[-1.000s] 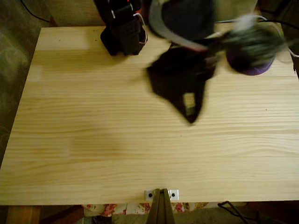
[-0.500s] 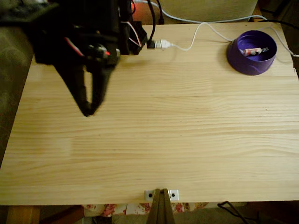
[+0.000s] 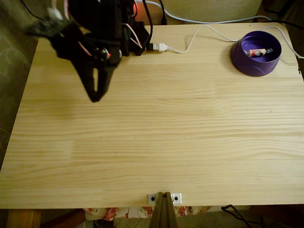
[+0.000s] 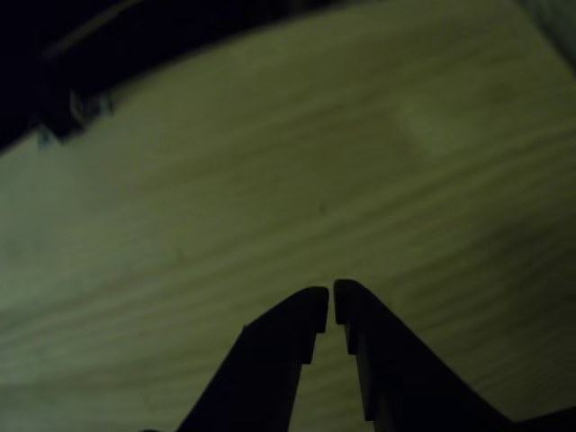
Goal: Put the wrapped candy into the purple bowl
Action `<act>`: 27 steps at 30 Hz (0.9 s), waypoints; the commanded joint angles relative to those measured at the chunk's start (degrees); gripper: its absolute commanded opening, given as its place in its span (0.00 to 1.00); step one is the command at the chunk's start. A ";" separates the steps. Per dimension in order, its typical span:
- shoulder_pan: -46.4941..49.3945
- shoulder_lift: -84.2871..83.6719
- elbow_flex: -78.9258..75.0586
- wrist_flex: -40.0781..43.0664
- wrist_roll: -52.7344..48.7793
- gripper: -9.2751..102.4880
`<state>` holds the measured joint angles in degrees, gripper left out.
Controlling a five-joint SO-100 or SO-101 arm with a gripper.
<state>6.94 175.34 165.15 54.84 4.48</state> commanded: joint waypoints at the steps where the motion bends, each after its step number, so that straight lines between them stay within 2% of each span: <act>1: 0.88 5.54 3.52 0.70 -1.85 0.08; 9: 0.53 5.54 5.80 0.26 -3.25 0.08; 27: 6.68 5.45 5.98 0.79 2.90 0.08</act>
<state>11.87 180.35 172.00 55.37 5.80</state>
